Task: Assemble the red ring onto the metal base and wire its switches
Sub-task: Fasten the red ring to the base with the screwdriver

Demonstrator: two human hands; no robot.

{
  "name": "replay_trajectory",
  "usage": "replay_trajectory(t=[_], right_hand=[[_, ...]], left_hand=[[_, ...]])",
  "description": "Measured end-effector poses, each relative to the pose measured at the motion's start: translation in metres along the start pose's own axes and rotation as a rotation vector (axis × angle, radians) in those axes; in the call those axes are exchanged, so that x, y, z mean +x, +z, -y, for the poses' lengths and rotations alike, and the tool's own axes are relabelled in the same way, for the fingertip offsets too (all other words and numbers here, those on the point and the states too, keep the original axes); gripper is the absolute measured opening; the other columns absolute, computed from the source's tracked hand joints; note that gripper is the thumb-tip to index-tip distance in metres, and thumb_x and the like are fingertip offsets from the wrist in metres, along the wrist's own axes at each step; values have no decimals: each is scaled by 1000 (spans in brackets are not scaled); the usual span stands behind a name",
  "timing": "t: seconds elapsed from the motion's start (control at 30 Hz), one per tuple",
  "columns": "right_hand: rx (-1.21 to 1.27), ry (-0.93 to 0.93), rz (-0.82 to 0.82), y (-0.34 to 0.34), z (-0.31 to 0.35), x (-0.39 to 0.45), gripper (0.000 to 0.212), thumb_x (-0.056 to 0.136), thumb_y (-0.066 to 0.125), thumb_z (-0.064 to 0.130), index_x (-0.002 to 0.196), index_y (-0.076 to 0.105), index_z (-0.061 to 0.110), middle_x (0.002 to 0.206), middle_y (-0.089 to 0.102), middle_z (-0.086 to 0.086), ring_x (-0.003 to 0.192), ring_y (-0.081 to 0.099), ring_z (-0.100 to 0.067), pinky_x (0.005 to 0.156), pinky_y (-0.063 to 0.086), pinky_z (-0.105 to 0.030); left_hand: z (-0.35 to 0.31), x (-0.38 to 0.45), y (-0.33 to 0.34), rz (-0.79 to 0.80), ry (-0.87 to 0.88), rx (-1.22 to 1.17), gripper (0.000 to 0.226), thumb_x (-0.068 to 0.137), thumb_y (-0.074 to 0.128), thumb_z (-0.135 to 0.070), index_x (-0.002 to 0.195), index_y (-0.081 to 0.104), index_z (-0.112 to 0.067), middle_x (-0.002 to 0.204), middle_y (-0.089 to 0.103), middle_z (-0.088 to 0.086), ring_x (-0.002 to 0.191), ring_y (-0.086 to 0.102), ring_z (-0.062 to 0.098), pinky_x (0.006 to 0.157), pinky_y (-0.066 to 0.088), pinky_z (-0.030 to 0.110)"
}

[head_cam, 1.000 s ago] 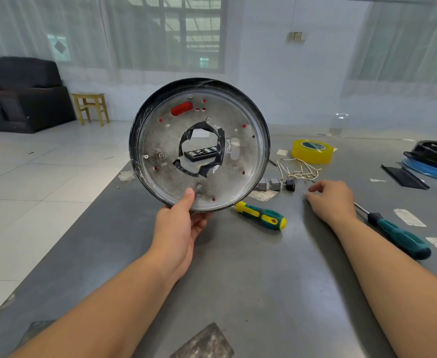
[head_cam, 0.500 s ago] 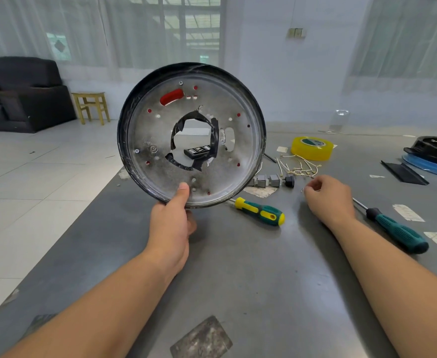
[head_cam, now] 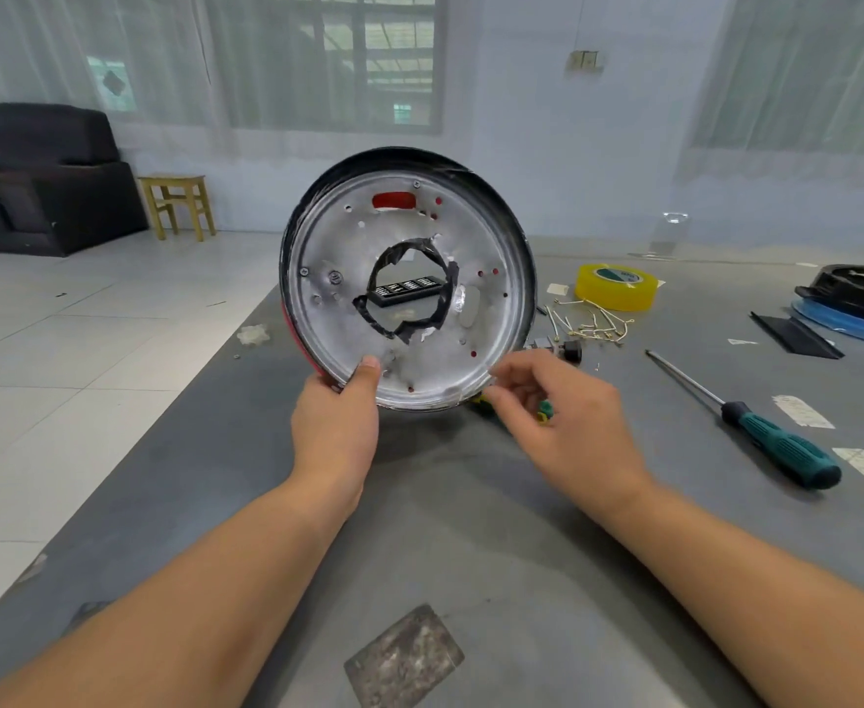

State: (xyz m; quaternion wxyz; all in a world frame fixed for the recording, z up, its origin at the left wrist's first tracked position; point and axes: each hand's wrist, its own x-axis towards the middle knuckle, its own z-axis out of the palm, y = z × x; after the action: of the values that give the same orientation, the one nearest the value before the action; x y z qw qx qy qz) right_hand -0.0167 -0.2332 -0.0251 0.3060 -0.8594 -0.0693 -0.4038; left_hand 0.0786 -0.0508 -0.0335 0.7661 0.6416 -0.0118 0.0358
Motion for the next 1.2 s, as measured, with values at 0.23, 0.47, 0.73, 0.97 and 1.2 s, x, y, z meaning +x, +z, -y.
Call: replay_trajectory(t=[0.23, 0.47, 0.73, 0.97, 1.2], right_hand=[[-117, -146, 72, 24, 19, 9, 7, 91, 76, 19, 97, 75, 15, 90, 72, 6, 81, 64, -12, 79, 52, -26], [-87, 1, 80, 23, 16, 14, 10, 88, 74, 17, 96, 75, 23, 78, 65, 21, 79, 62, -5, 71, 43, -7], [5, 153, 129, 26, 12, 15, 9, 88, 76, 19, 91, 79, 26, 79, 73, 16, 79, 65, 0, 71, 49, -11], [-187, 54, 155, 28, 13, 15, 4, 88, 75, 37, 87, 76, 40, 91, 68, 19, 95, 53, -3, 92, 30, -34], [-229, 108, 176, 30, 11, 17, 5, 89, 71, 45, 85, 73, 47, 94, 65, 21, 103, 48, -1, 86, 19, -32]], left_hand=[[-1, -5, 5, -10, 34, 142, 36, 88, 69, -53, 100, 69, -19, 110, 70, 10, 114, 64, 49, 95, 55, 57], [4, -2, 5, -28, 29, 202, 31, 96, 68, -47, 108, 71, -19, 92, 72, 8, 109, 69, 39, 84, 52, 41], [5, -5, 5, -16, 58, 261, 24, 98, 67, -47, 108, 70, -25, 99, 72, -10, 100, 68, 21, 85, 47, 34], [5, -6, 7, -2, 75, 247, 28, 99, 67, -44, 116, 72, -23, 103, 72, -11, 102, 66, 19, 86, 43, 30], [5, -7, 8, 23, 84, 257, 16, 99, 67, -44, 106, 68, -30, 97, 70, -17, 99, 66, 15, 86, 45, 30]])
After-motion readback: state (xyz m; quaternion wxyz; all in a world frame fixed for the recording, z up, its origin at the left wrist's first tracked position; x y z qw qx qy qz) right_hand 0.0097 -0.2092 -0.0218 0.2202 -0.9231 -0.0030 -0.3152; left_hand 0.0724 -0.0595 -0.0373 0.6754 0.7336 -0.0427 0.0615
